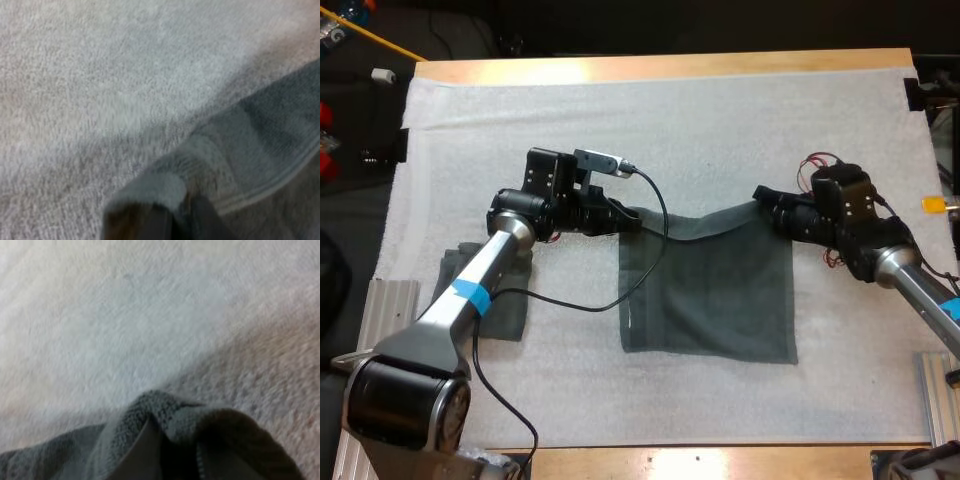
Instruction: Pick towel from pile, fold and stack
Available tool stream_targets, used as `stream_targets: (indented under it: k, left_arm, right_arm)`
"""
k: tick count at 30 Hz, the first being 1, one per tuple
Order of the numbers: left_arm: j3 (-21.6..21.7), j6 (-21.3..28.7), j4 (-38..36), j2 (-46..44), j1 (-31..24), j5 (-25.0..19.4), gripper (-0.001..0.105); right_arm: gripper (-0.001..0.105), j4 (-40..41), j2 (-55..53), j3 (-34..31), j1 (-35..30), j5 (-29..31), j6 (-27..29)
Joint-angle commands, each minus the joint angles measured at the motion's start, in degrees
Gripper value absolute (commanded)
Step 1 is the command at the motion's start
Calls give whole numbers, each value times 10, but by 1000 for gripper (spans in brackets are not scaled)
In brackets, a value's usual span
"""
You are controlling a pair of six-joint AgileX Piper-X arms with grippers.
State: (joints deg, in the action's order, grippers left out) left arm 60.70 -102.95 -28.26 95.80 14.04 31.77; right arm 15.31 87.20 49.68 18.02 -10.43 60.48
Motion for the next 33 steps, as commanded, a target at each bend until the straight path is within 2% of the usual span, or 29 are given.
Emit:
stream_targets:
  k: [1, 6, 8, 11, 13, 16, 19, 23, 26, 33]
  left_arm:
    - [2, 0, 14, 0, 0, -2, 0]
    - [2, -22, 37, 3, 0, -2, 1]
    - [2, -38, 50, 3, 0, -2, 7]
    - [2, -69, 77, 3, 0, 7, 26]
    - [2, -90, 104, 3, 0, 34, 46]
    - [8, -95, 115, 3, 0, 68, 63]
    - [17, -95, 100, 1, 0, 105, 63]
    - [20, -75, 63, -23, 0, 101, 62]
    - [20, -35, 17, -58, 0, 78, 62]
    - [20, 27, -119, -156, 0, 38, 62]
  right_arm:
    - [0, -7, 3, 3, -2, 10, 1]
    - [1, -21, 9, 3, -6, 15, -26]
    - [9, -33, 9, 3, -7, 17, -39]
    - [32, -82, 9, 3, -7, 14, -67]
    - [52, -128, 9, 3, -7, 11, -86]
    - [62, -181, 9, 3, -7, 11, -93]
    - [62, -208, 6, 3, -7, -12, -89]
    - [62, -203, -12, 3, -7, -41, -59]
    - [62, -175, -44, 3, -5, -43, -22]
    - [62, -21, -156, 3, -5, -43, 47]
